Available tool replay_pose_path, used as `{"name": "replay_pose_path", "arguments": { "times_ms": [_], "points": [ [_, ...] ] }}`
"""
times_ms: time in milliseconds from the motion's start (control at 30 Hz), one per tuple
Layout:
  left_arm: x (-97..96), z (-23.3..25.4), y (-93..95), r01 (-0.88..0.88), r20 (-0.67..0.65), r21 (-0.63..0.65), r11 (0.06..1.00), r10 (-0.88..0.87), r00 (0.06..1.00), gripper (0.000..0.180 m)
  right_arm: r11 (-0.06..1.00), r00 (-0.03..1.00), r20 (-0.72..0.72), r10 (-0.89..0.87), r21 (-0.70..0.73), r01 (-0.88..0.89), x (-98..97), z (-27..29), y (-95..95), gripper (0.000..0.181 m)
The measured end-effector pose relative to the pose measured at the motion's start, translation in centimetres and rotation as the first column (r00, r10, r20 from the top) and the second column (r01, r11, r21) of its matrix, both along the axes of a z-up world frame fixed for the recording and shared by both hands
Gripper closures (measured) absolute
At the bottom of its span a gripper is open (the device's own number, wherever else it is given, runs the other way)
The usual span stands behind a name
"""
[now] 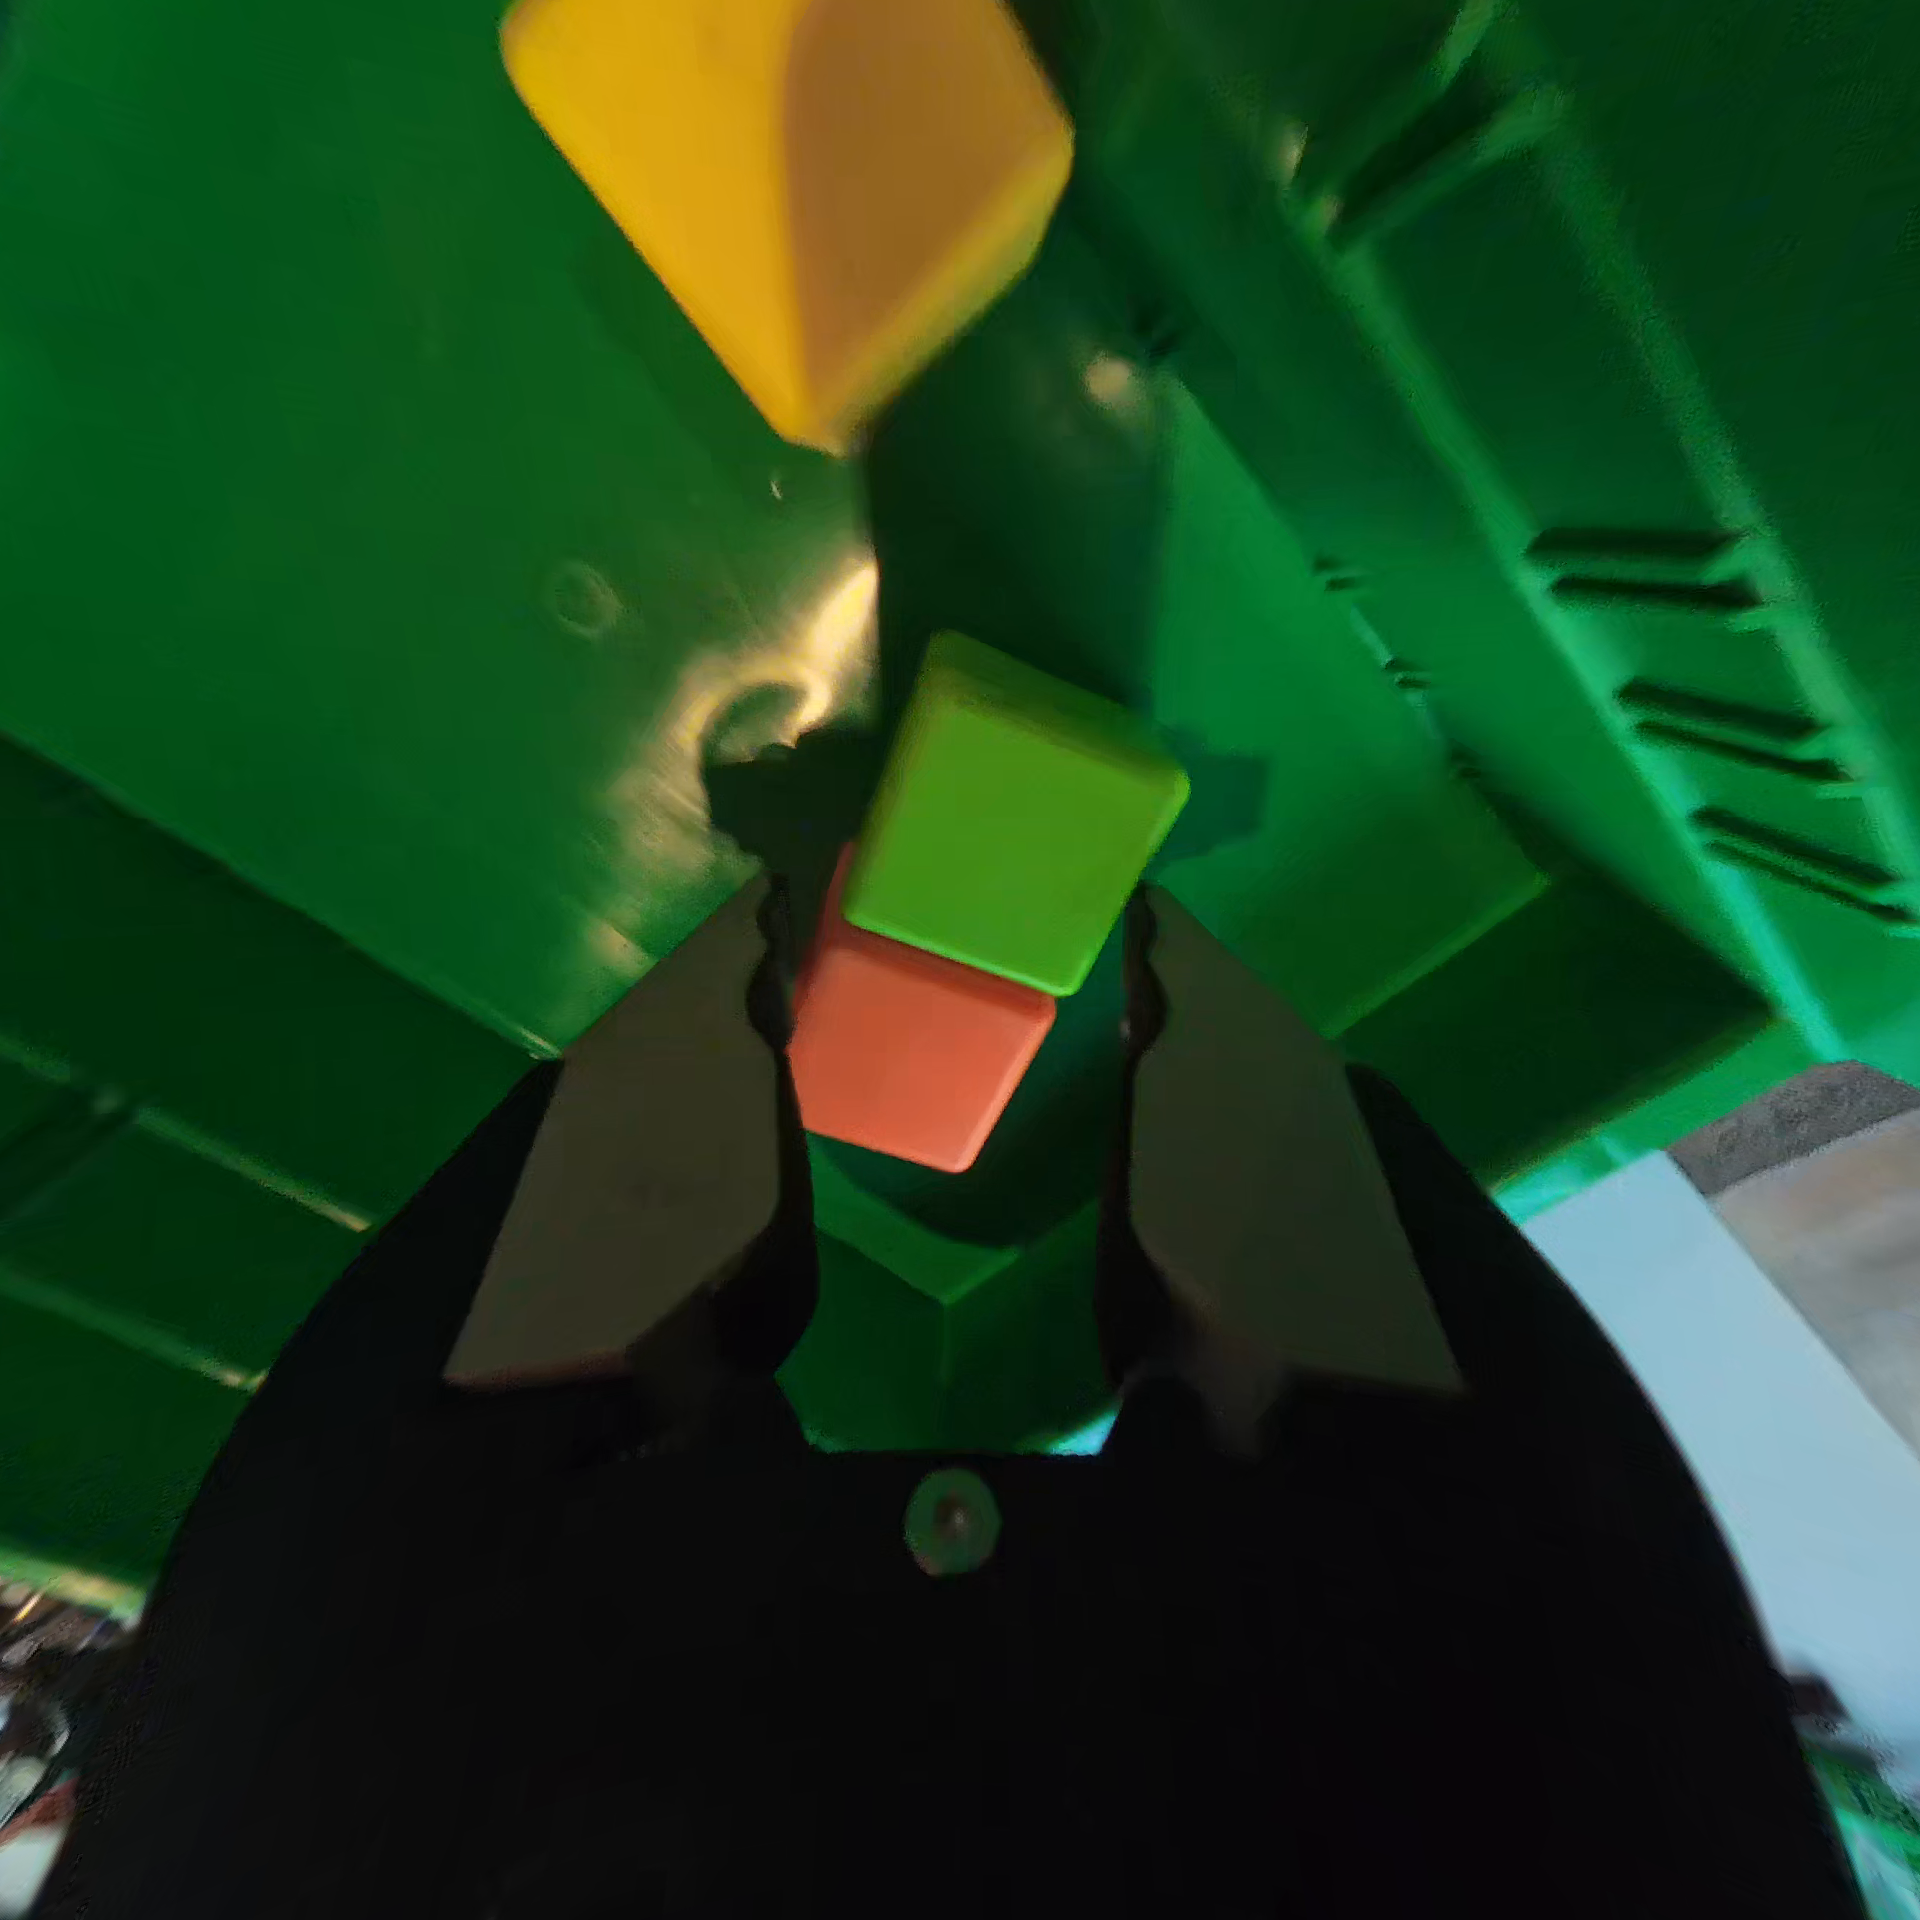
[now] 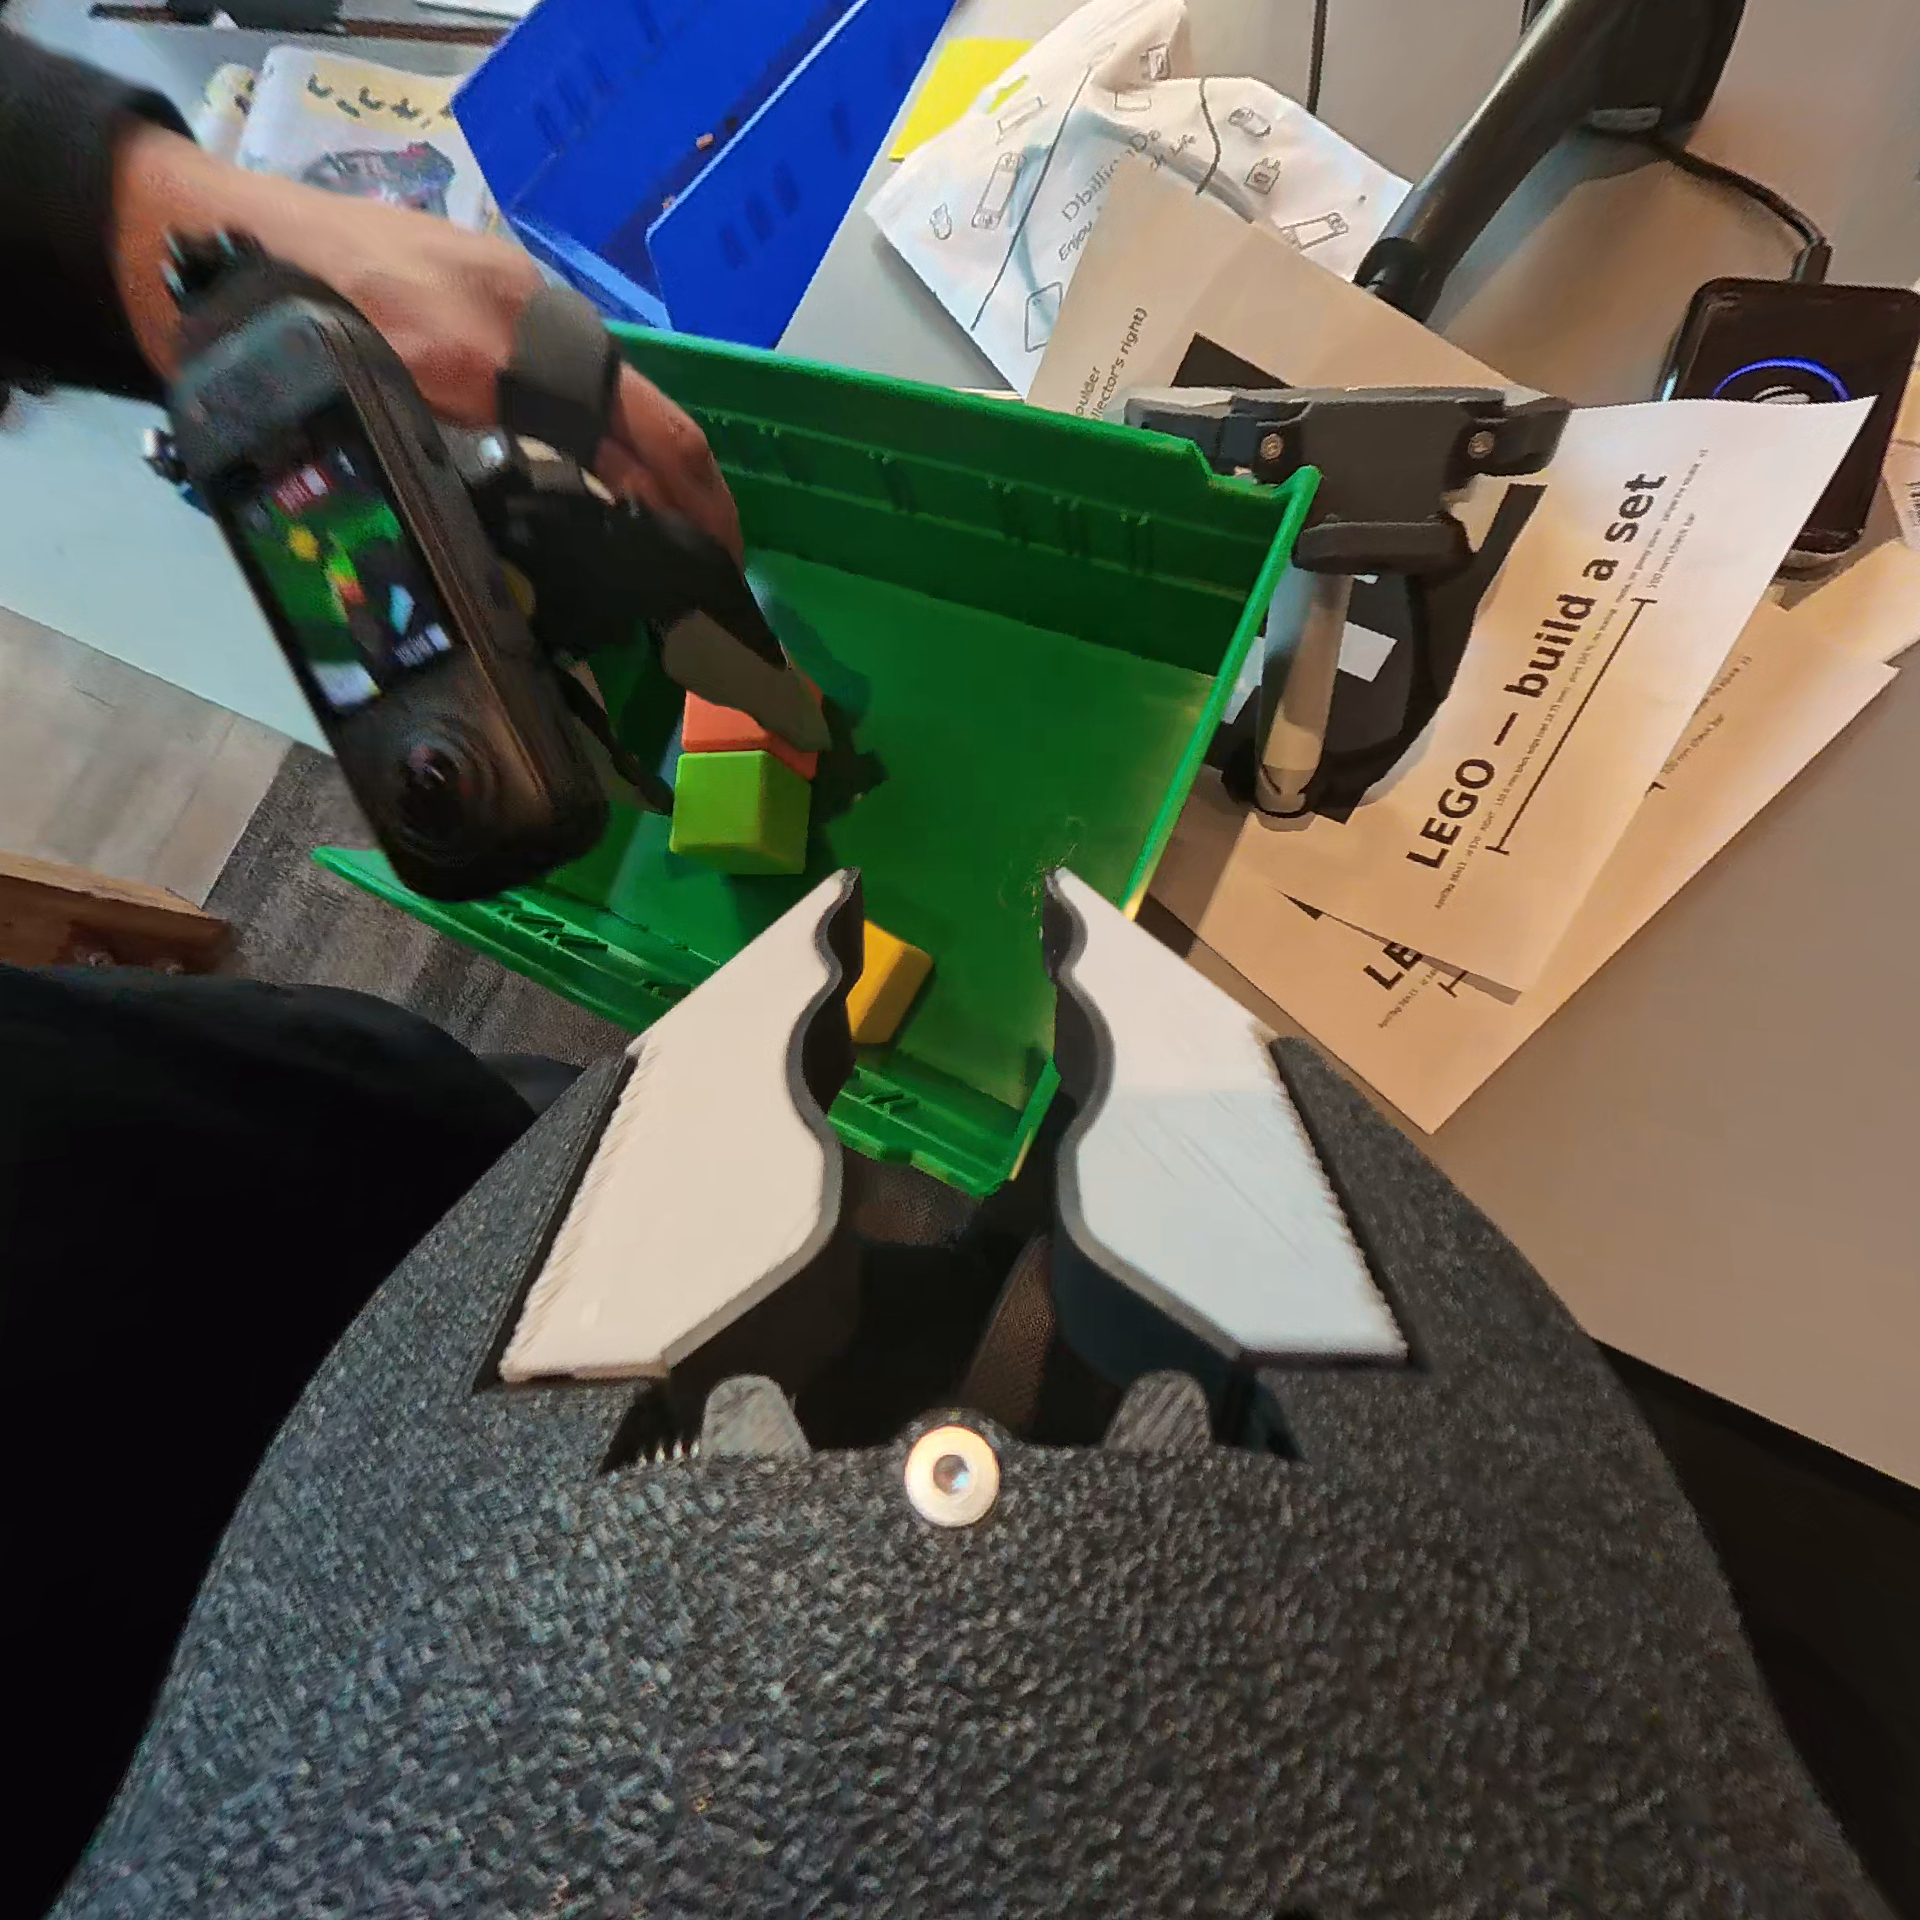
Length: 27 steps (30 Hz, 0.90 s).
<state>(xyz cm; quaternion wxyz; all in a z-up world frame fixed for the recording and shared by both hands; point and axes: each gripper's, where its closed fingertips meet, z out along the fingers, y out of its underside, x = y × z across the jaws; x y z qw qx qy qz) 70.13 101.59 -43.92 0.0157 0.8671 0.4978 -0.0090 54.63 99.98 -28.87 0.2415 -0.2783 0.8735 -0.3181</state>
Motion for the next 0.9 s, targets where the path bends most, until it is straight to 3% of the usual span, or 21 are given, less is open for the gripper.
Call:
{"name": "replay_pose_path", "arguments": {
  "times_ms": [100, 233, 333, 467, 633, 800, 867, 900],
  "points": [
    [0.2, -0.7, -0.5, -0.019, 0.006, -0.041, 0.999, 0.019, 1.0, 0.131, 1.0, 0.999, 0.03, -0.017, -0.006, 0.017, -0.5, 0.5, -0.3, 0.147],
    [0.0, 0.1, -1.3, -0.272, -0.108, 0.008, 0.962, 0.271, 0.957, 0.132, 1.0, 0.995, 0.098, -0.02, 0.001, 0.02, -0.4, 1.3, -0.1, 0.147],
    [-0.7, 2.5, -2.4, -0.47, -0.247, 0.056, 0.881, 0.468, 0.848, 0.132, 0.999, 0.986, 0.164, -0.007, 0.049, -0.001, 1.0, 1.5, 0.2, 0.146],
    [-2.2, 8.7, -4.2, -0.647, -0.479, 0.107, 0.755, 0.609, 0.632, 0.133, 0.988, 0.951, 0.309, -0.009, 0.151, -0.04, 4.2, 2.4, 0.5, 0.136],
    [-4.4, 15.6, -4.8, -0.698, -0.646, 0.124, 0.706, 0.591, 0.483, 0.129, 0.971, 0.891, 0.449, -0.063, 0.236, -0.05, 7.6, 4.5, -1.2, 0.124],
    [-4.5, 17.2, -4.6, -0.704, -0.682, 0.037, 0.709, 0.533, 0.501, 0.133, 0.961, 0.867, 0.498, -0.032, 0.254, -0.11, 9.9, 5.9, -1.5, 0.116],
    [-4.5, 17.6, -4.0, -0.697, -0.695, 0.061, 0.714, 0.532, 0.484, 0.133, 0.961, 0.875, 0.481, -0.057, 0.264, -0.082, 9.5, 5.6, -1.7, 0.139],
    [-4.6, 18.0, -3.7, -0.688, -0.715, 0.07, 0.722, 0.517, 0.47, 0.133, 0.96, 0.866, 0.495, -0.069, 0.27, -0.078, 9.5, 5.8, -1.7, 0.137]
  ]
}}
